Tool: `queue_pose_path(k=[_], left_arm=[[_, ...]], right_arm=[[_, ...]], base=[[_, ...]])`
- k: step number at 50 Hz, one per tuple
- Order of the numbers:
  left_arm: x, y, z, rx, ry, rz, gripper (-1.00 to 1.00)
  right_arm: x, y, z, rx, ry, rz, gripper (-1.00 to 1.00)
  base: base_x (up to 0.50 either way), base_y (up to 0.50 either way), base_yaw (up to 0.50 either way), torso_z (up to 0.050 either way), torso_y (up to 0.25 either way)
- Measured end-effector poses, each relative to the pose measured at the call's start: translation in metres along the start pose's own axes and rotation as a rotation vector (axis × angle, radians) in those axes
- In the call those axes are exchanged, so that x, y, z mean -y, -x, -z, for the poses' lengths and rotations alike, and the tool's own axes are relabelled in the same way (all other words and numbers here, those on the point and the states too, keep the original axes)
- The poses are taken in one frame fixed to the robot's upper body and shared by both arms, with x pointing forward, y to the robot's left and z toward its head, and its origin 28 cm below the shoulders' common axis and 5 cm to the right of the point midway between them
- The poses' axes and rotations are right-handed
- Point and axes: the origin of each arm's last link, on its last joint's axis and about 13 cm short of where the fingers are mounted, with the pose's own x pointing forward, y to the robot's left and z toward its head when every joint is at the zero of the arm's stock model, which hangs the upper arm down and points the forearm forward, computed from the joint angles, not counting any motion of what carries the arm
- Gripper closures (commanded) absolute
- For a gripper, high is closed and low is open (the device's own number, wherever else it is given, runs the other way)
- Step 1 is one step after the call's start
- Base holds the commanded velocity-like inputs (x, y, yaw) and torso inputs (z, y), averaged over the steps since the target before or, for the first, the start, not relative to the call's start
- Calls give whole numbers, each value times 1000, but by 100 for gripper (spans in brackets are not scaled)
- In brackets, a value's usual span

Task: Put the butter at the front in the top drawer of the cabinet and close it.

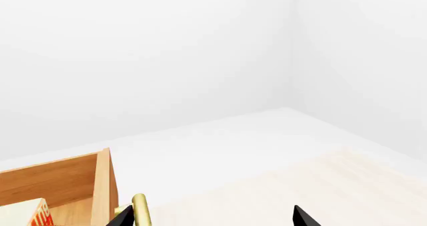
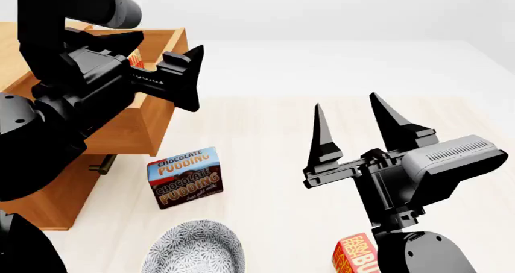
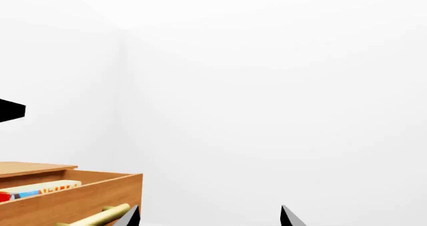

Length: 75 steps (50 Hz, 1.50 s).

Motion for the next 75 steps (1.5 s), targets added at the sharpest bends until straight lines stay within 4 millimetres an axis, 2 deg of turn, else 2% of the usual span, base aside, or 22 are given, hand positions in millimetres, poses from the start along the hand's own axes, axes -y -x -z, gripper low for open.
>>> queue_pose_path(k=[33,53,75], left_arm=[[32,21,26,16,81,125,-100],[43,22,44,-10,121,165,-100],[47,15,65,-37,146,165,-100]], right_arm=[[5,2,1,3,20,52,-100],[10,5,2,4,31,92,-100],[13,6,2,1,38,114,-100]], base=[[0,0,0,0,0],[0,0,0,0,0],[0,0,0,0,0]])
